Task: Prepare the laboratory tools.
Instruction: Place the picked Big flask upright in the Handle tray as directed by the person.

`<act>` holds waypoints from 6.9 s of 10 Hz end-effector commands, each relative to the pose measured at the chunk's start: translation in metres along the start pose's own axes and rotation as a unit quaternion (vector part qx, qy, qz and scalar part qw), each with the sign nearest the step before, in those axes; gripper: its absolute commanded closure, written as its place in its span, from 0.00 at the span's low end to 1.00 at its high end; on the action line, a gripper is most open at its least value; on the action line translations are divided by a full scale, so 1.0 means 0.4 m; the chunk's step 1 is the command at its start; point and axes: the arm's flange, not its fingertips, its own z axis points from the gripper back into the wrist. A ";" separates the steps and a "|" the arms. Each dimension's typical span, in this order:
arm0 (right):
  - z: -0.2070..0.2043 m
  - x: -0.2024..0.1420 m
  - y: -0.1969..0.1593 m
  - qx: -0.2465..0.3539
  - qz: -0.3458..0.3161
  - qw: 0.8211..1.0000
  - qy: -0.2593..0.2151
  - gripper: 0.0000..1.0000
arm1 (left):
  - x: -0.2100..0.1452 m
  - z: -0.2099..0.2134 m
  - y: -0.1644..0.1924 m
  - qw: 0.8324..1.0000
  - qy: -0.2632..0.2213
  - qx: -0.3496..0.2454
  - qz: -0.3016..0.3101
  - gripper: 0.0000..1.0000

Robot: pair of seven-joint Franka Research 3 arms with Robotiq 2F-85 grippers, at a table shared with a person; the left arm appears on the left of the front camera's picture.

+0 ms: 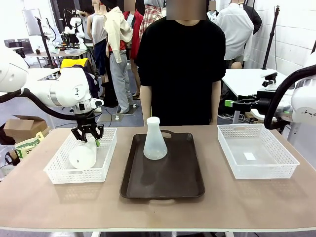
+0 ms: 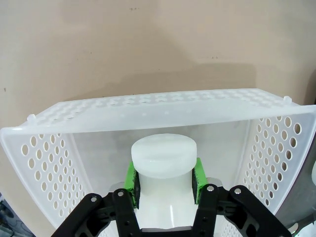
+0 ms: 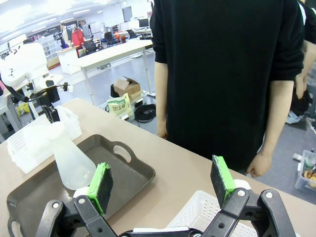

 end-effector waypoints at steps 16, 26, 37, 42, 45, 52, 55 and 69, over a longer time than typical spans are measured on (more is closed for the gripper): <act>0.001 0.000 0.000 0.001 0.004 1.000 0.005 0.00 | -0.036 0.088 0.016 1.000 -0.001 -0.018 -0.001 1.00; 0.001 0.000 0.000 0.001 0.004 1.000 0.005 0.00 | -0.193 0.296 0.079 0.993 -0.078 -0.089 -0.021 1.00; 0.001 0.000 0.000 0.001 0.004 1.000 0.005 0.00 | -0.309 0.488 0.003 0.876 -0.285 -0.273 -0.277 1.00; 0.001 0.000 0.000 0.001 0.004 1.000 0.005 0.00 | -0.340 0.478 -0.070 0.774 -0.346 -0.340 -0.407 1.00; 0.001 0.000 0.000 0.001 0.004 1.000 0.005 0.00 | -0.351 0.448 -0.120 0.752 -0.335 -0.397 -0.405 1.00; 0.001 0.000 0.000 0.001 0.004 1.000 0.005 0.00 | -0.361 0.421 -0.111 0.723 -0.334 -0.416 -0.439 1.00; 0.001 0.000 0.000 0.001 0.004 1.000 0.005 0.00 | -0.476 0.453 -0.132 0.562 -0.495 -0.478 -0.459 1.00; 0.001 0.000 0.000 0.001 0.004 1.000 0.005 0.00 | -0.636 0.247 -0.424 0.431 -0.489 -0.454 -0.608 1.00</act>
